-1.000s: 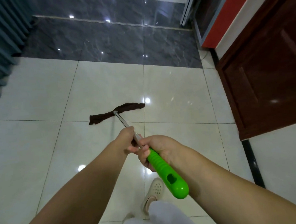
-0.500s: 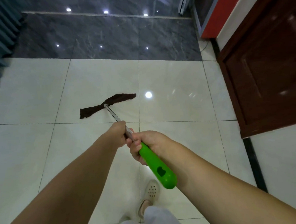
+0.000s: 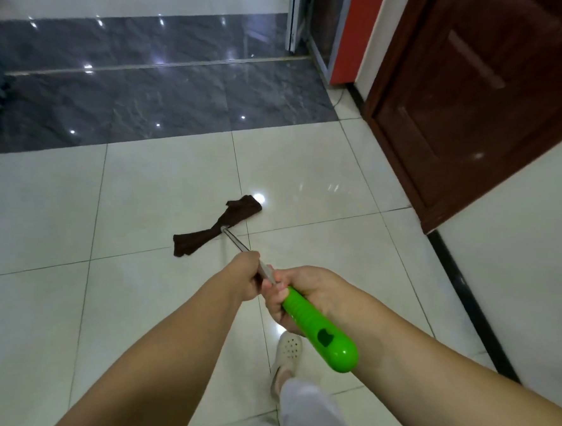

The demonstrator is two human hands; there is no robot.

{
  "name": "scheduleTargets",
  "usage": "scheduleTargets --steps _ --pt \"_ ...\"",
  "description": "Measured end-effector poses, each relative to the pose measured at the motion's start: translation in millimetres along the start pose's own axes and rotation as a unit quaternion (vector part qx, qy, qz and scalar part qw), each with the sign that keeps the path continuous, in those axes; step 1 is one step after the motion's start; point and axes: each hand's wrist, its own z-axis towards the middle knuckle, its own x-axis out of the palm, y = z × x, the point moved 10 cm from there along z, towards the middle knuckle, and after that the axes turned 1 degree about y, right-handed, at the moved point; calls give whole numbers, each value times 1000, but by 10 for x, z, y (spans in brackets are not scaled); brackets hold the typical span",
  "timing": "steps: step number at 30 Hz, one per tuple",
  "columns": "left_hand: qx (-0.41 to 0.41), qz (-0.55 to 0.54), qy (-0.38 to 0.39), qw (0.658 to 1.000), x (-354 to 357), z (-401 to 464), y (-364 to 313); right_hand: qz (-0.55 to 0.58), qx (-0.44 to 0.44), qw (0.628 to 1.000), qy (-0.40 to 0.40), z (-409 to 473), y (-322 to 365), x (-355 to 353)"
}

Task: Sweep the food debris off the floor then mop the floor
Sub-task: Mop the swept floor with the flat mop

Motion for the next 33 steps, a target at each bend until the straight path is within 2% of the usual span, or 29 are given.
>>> scheduleTargets --steps 7,14,18,24,33 --pt "-9 2 34 999 -153 -457 864 25 -14 999 -28 -308 -918 -392" --pt "-27 -2 53 998 -211 -723 1398 52 -13 998 -36 -618 -1432 -575" --pt "-49 -13 49 997 -243 -793 1716 64 -15 997 -38 -740 -1678 -720" --pt "-40 -29 34 998 -248 -1048 2155 78 -19 996 -32 -921 -2057 -1034" --pt "-34 19 28 999 -157 -1442 3021 99 1 995 -3 -1294 -2725 -1640"
